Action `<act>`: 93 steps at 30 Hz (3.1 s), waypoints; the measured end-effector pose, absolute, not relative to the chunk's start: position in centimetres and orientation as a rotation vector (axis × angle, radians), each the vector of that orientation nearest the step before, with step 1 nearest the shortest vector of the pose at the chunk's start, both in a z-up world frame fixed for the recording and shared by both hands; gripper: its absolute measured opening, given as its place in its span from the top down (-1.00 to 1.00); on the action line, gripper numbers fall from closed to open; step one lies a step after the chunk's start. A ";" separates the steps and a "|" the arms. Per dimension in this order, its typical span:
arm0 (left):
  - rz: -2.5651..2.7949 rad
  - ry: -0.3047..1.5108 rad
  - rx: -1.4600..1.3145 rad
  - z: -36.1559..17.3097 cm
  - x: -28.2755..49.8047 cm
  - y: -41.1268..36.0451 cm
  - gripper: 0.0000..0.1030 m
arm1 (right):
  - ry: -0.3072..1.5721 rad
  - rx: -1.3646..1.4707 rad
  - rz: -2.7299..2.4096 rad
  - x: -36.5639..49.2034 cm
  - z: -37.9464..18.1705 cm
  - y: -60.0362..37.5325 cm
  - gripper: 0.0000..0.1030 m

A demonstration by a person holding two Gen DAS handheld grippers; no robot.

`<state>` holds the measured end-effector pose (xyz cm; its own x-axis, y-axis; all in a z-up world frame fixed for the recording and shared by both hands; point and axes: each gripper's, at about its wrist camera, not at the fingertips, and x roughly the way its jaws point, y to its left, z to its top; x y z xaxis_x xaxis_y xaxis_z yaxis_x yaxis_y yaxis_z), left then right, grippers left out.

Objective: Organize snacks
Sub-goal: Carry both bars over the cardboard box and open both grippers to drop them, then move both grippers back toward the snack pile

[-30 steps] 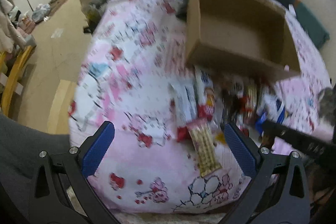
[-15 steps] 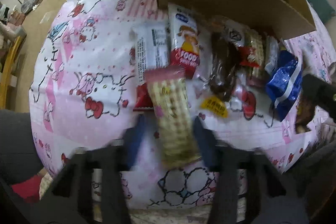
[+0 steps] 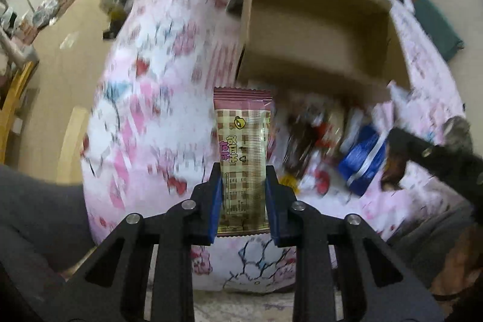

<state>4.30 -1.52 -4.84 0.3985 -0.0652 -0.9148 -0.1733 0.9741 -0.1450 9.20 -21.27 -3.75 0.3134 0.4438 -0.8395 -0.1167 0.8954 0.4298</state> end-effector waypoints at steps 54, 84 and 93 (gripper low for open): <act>-0.082 1.121 -0.053 -7.2 23.2 -5.8 0.56 | 1.310 0.282 0.322 27.2 -10.5 -22.1 0.64; -0.063 0.991 -0.129 -3.3 21.6 -4.0 -0.51 | 1.193 0.355 0.313 26.5 -6.3 -23.3 -0.67; -0.046 0.928 -0.186 -1.5 20.1 -3.0 -0.81 | 1.150 0.334 0.250 25.2 -3.9 -24.3 -0.67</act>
<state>20.06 -2.95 -1.49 0.5994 -0.1195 -0.7915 -0.0403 0.9830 -0.1790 25.23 -24.27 -3.94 0.3900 0.3613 -0.8470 -0.0232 0.9234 0.3832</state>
